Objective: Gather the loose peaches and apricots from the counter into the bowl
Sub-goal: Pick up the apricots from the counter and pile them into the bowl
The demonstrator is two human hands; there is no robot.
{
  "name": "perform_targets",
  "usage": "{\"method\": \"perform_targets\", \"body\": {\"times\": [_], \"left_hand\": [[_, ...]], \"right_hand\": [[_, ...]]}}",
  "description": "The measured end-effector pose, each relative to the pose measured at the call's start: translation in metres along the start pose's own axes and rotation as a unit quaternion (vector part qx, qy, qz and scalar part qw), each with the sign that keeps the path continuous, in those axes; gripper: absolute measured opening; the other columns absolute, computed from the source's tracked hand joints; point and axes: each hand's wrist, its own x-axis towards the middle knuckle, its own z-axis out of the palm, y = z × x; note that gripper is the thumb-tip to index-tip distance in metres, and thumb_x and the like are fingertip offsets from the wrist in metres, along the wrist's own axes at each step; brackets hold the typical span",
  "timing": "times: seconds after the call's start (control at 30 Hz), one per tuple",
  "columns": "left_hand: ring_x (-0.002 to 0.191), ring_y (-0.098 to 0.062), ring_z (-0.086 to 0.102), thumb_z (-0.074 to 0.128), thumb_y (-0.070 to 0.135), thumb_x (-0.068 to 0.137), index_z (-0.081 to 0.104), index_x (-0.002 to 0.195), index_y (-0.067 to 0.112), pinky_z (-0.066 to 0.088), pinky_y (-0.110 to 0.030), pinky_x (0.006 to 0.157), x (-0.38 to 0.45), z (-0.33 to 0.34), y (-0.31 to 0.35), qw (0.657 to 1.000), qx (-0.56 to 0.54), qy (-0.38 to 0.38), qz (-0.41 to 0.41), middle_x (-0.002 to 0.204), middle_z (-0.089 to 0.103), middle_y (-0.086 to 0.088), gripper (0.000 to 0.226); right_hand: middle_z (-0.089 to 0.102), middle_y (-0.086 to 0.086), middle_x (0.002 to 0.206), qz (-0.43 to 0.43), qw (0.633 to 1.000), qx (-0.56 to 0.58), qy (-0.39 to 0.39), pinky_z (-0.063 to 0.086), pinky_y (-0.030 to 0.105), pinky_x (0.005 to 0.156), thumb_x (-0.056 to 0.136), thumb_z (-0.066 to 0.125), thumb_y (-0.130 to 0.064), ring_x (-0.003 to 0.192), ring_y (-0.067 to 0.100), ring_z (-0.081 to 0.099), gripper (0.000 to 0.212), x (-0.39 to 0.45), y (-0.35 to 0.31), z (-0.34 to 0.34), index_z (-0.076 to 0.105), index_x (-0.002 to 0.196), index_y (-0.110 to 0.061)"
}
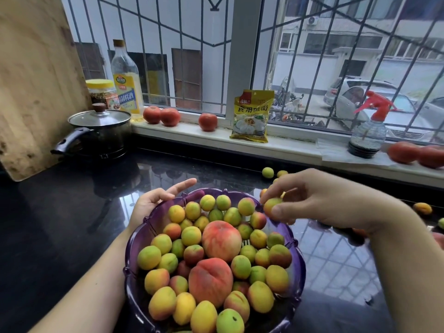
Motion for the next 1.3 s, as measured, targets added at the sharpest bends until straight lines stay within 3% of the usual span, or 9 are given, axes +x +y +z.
{"method": "perform_targets", "body": {"times": [0.07, 0.23, 0.43, 0.77, 0.83, 0.9, 1.0, 1.13, 1.3], "left_hand": [[0.12, -0.049, 0.063, 0.053, 0.016, 0.074, 0.061, 0.143, 0.012, 0.054, -0.063, 0.098, 0.0, 0.001, 0.0, 1.0, 0.001, -0.002, -0.001, 0.148, 0.053, -0.029, 0.07], [0.12, -0.048, 0.063, 0.035, 0.017, 0.088, 0.062, 0.142, 0.012, 0.051, -0.064, 0.1, 0.001, 0.001, 0.0, 1.0, -0.002, 0.004, -0.007, 0.148, 0.055, -0.028, 0.061], [0.126, -0.049, 0.059, 0.06, 0.016, 0.072, 0.06, 0.144, 0.013, 0.049, -0.064, 0.104, 0.0, -0.002, 0.001, 1.0, 0.009, -0.001, 0.006, 0.149, 0.053, -0.029, 0.072], [0.123, -0.049, 0.062, 0.066, 0.016, 0.067, 0.061, 0.143, 0.012, 0.051, -0.064, 0.102, 0.001, -0.002, 0.001, 1.0, 0.007, -0.013, 0.008, 0.149, 0.052, -0.03, 0.076], [0.123, -0.049, 0.062, 0.072, 0.015, 0.064, 0.06, 0.144, 0.012, 0.052, -0.064, 0.101, 0.002, -0.004, 0.001, 1.0, 0.005, -0.016, 0.01, 0.149, 0.052, -0.029, 0.081], [0.123, -0.05, 0.062, 0.071, 0.015, 0.064, 0.061, 0.143, 0.012, 0.051, -0.065, 0.101, 0.002, -0.004, 0.0, 1.0, 0.005, -0.017, 0.007, 0.149, 0.053, -0.029, 0.08], [0.121, -0.05, 0.063, 0.066, 0.015, 0.066, 0.063, 0.141, 0.012, 0.051, -0.065, 0.101, 0.003, -0.004, 0.001, 1.0, 0.002, -0.017, 0.001, 0.148, 0.054, -0.029, 0.075], [0.125, -0.05, 0.06, 0.071, 0.015, 0.064, 0.062, 0.142, 0.012, 0.049, -0.066, 0.104, 0.003, -0.005, 0.001, 1.0, 0.003, -0.02, 0.001, 0.149, 0.053, -0.029, 0.079], [0.122, -0.05, 0.063, 0.076, 0.014, 0.061, 0.063, 0.141, 0.011, 0.052, -0.065, 0.1, 0.002, -0.003, 0.0, 1.0, -0.002, -0.022, 0.002, 0.148, 0.054, -0.029, 0.082]], "right_hand": [[0.072, -0.019, 0.089, -0.006, 0.995, -0.102, -0.007, 0.053, 0.019, 0.073, 0.089, 0.075, -0.043, 0.082, -0.001, 0.067, 0.016, 0.009, -0.011, 0.015, 0.07, 0.103, -0.037], [0.062, -0.011, 0.089, 0.0, 0.966, -0.254, -0.042, 0.051, 0.026, 0.073, 0.088, 0.072, -0.046, 0.086, 0.008, 0.058, 0.019, 0.023, -0.019, 0.048, 0.064, 0.099, -0.034], [0.06, -0.01, 0.093, 0.022, 0.96, -0.273, -0.057, 0.05, 0.025, 0.073, 0.092, 0.068, -0.046, 0.09, 0.01, 0.057, 0.021, 0.023, -0.025, 0.054, 0.064, 0.103, -0.029], [0.06, -0.01, 0.092, 0.013, 0.958, -0.281, -0.051, 0.042, 0.017, 0.064, 0.092, 0.069, -0.044, 0.086, 0.007, 0.057, 0.02, 0.023, -0.027, 0.054, 0.066, 0.104, -0.029], [0.067, -0.013, 0.086, -0.003, 0.979, -0.202, 0.009, 0.047, 0.016, 0.064, 0.094, 0.068, -0.041, 0.077, 0.002, 0.063, 0.01, 0.021, -0.024, 0.04, 0.068, 0.097, -0.032], [0.07, -0.01, 0.079, -0.013, 0.983, -0.095, 0.154, 0.053, 0.022, 0.06, 0.096, 0.066, -0.032, 0.066, 0.003, 0.066, 0.005, 0.02, -0.011, 0.018, 0.068, 0.092, -0.031], [0.07, -0.009, 0.087, 0.05, 0.93, -0.112, 0.345, 0.05, 0.024, 0.06, 0.097, 0.063, -0.018, 0.07, 0.008, 0.066, 0.017, 0.024, 0.035, -0.007, 0.066, 0.087, -0.032], [0.069, 0.0, 0.102, 0.207, 0.91, -0.139, 0.331, 0.055, 0.03, 0.058, 0.096, 0.057, -0.013, 0.075, 0.017, 0.066, 0.023, 0.041, 0.093, -0.003, 0.066, 0.099, -0.033], [0.05, 0.002, 0.119, 0.196, 0.93, -0.189, 0.246, 0.045, 0.032, 0.077, 0.099, 0.061, -0.032, 0.099, 0.021, 0.053, 0.033, 0.059, 0.101, 0.029, 0.062, 0.132, -0.027]]}}
